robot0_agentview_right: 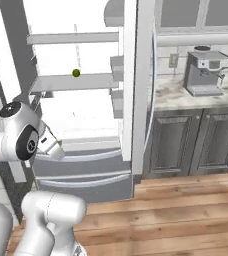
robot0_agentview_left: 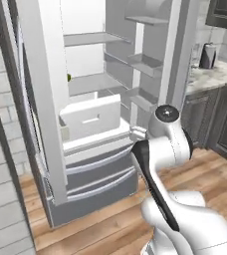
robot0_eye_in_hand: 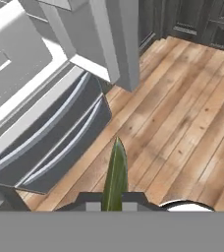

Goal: Take the lemon wedge from the fridge and place it on the plate with fish on the dining counter.

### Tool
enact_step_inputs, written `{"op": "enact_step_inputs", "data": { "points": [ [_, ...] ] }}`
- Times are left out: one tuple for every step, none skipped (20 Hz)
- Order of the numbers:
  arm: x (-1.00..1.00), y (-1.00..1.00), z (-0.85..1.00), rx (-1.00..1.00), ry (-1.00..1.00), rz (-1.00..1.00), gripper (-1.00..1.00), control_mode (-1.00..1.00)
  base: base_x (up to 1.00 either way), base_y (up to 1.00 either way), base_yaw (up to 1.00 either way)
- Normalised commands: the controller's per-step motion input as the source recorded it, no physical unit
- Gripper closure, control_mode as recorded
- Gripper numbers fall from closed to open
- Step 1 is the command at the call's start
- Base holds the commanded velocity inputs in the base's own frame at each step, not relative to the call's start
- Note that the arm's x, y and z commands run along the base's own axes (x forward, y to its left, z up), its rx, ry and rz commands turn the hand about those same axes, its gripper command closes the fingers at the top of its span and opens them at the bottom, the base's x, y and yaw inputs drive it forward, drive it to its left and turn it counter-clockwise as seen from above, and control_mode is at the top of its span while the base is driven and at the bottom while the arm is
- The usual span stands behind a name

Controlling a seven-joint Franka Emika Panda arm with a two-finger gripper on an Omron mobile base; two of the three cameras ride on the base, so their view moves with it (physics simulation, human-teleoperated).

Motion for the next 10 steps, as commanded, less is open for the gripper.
{"op": "enact_step_inputs", "data": {
  "points": [
    [0.00,0.00,0.00,0.00,0.00,0.00,1.00,1.00,-0.74,0.38,-0.64],
    [0.00,0.00,0.00,0.00,0.00,0.00,1.00,1.00,-0.74,0.42,-0.64],
    [0.00,0.00,0.00,0.00,0.00,0.00,1.00,1.00,-0.70,0.45,-0.64],
    [0.00,0.00,0.00,0.00,0.00,0.00,1.00,1.00,-0.66,0.46,-0.65],
    [0.00,0.00,0.00,0.00,0.00,0.00,1.00,1.00,-0.63,0.45,-0.67],
    [0.00,0.00,0.00,0.00,0.00,0.00,1.00,1.00,-0.64,0.35,-0.69],
    [0.00,0.00,0.00,0.00,0.00,0.00,1.00,1.00,-0.59,0.21,-0.73],
    [0.00,0.00,0.00,0.00,0.00,0.00,1.00,1.00,-0.54,0.14,-0.77],
    [0.00,0.00,0.00,0.00,0.00,0.00,1.00,1.00,-0.48,0.07,-0.79],
    [0.00,0.00,0.00,0.00,0.00,0.00,1.00,1.00,-0.47,0.04,-0.82]
  ]
}}
